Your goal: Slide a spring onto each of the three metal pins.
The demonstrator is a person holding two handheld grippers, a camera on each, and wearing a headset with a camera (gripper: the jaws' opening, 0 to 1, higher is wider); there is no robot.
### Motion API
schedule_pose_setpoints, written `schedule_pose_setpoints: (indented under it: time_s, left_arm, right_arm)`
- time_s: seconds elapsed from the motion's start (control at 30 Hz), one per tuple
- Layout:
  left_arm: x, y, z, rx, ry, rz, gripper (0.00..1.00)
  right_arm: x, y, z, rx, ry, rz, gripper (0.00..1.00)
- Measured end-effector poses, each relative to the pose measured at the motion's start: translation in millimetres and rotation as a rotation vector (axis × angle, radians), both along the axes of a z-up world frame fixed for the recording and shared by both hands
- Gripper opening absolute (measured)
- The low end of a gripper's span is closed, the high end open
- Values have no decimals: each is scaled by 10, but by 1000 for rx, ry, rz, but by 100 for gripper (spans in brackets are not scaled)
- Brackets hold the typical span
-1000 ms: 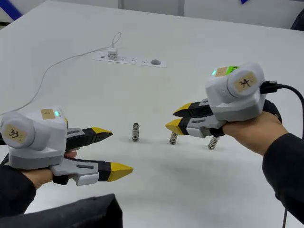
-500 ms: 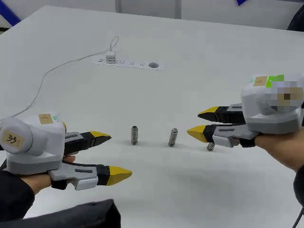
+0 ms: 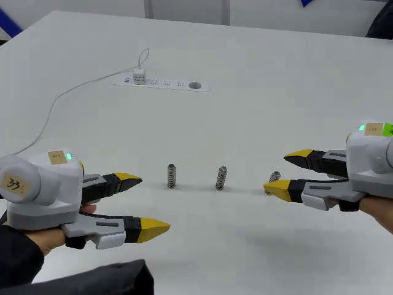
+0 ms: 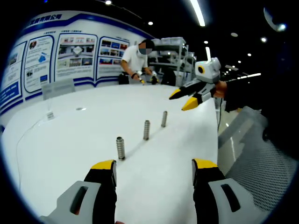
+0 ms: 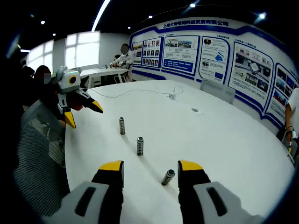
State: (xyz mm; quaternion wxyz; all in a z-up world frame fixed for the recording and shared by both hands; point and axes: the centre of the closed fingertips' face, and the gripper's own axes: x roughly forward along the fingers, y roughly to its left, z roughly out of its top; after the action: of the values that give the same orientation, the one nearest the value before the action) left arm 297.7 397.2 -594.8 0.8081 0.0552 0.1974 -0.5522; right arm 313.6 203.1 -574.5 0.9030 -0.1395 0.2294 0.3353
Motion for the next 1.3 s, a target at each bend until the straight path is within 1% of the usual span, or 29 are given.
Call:
schedule_pose_setpoints:
  time_s: [0.13, 0.5, 0.6, 0.83, 1.07, 1.13, 1.3]
  left_arm:
    - [6, 7, -7, 0, 0, 4, 67]
    - [2, 33, -40, 3, 6, 12, 68]
    - [3, 35, -42, 2, 7, 14, 68]
    - [7, 50, -53, 2, 9, 21, 68]
    - [6, 65, -62, -2, 13, 28, 69]
    - [5, 67, -64, -2, 13, 29, 69]
    - [5, 67, -62, -3, 14, 29, 69]
  right_arm:
    - [-71, -46, -60, 13, 0, -2, 53]
    - [-199, -144, -192, 52, 0, -16, 63]
    - [-225, -164, -197, 66, -7, -23, 66]
    - [-286, -176, -160, 110, -43, -26, 71]
    - [-327, -238, -227, 134, -44, -45, 73]
    - [-343, -216, -199, 151, -51, -46, 74]
    - [-332, -211, -173, 159, -61, -51, 75]
